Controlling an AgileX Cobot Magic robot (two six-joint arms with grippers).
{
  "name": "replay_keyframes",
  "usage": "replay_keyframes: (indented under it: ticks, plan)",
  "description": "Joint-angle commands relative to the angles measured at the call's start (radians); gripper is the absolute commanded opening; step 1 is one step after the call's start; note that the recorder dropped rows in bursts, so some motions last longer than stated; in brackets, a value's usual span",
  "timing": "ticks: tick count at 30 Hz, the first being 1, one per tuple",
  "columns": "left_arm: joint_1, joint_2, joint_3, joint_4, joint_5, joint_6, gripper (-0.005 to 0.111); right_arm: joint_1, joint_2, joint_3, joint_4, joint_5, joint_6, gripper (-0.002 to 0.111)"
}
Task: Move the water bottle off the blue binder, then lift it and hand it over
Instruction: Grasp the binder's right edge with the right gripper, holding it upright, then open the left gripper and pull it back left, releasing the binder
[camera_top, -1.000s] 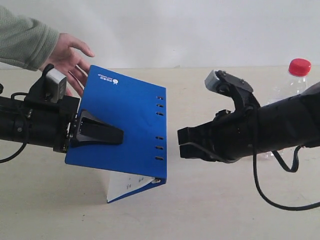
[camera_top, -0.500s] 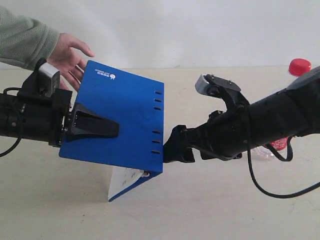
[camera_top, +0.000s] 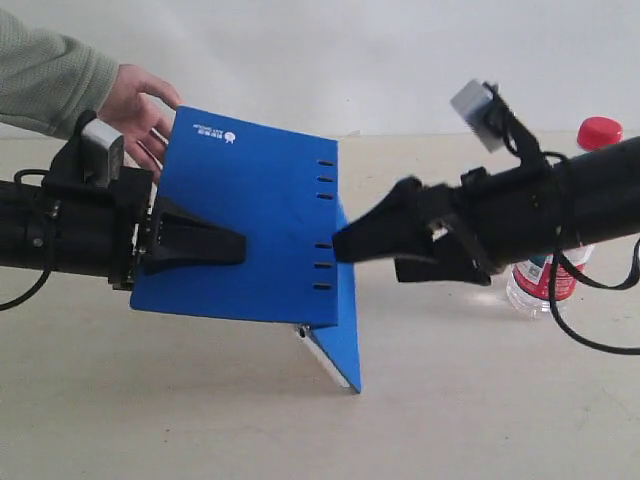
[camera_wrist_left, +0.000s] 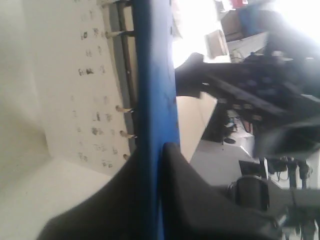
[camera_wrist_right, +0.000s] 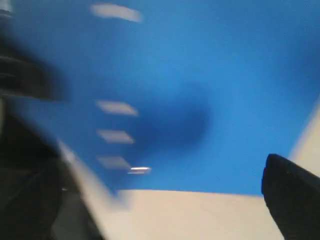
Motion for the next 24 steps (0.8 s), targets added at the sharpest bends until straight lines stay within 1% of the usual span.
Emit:
replay_keyframes:
  ticks: [1, 3, 6, 7, 8, 10, 13, 16, 19, 21, 24]
  plan:
    - [-0.009, 0.024, 0.0, 0.066, -0.142, -0.017, 0.004, -0.02, -0.057, -0.018, 0.124, 0.212, -0.047, 0.105]
    - [-0.009, 0.039, 0.0, 0.044, -0.102, -0.005, 0.004, -0.02, -0.073, -0.019, 0.143, 0.216, -0.08, 0.105]
    - [-0.009, 0.053, 0.0, 0.011, -0.029, 0.031, 0.004, -0.02, -0.075, -0.019, 0.09, 0.077, -0.048, 0.105]
    - [-0.009, 0.053, 0.0, -0.003, -0.024, 0.031, 0.004, -0.016, -0.07, -0.013, 0.049, -0.016, 0.0, 0.105]
    - [-0.011, 0.053, 0.0, -0.006, -0.026, 0.031, 0.004, -0.005, -0.06, -0.01, 0.031, -0.063, 0.028, 0.105]
    - [-0.018, 0.053, 0.0, -0.02, -0.026, 0.047, 0.004, 0.008, -0.03, -0.003, 0.027, -0.105, 0.026, 0.105]
    - [-0.039, 0.053, 0.0, -0.027, -0.023, 0.05, 0.004, 0.024, 0.024, -0.007, 0.105, -0.086, -0.027, 0.105]
    - [-0.068, 0.053, 0.0, -0.027, 0.011, 0.066, 0.004, 0.026, 0.073, -0.031, 0.172, -0.091, -0.062, 0.105]
    - [-0.105, 0.055, 0.0, -0.03, 0.011, 0.073, 0.004, 0.026, 0.108, -0.058, 0.19, -0.041, -0.062, 0.105]
    - [-0.117, 0.06, 0.0, -0.038, -0.009, 0.073, 0.004, 0.026, 0.124, -0.078, 0.19, 0.022, -0.062, 0.105]
    - [-0.122, 0.075, 0.0, -0.05, -0.013, 0.084, 0.004, 0.026, 0.119, -0.094, 0.191, 0.034, -0.06, 0.105]
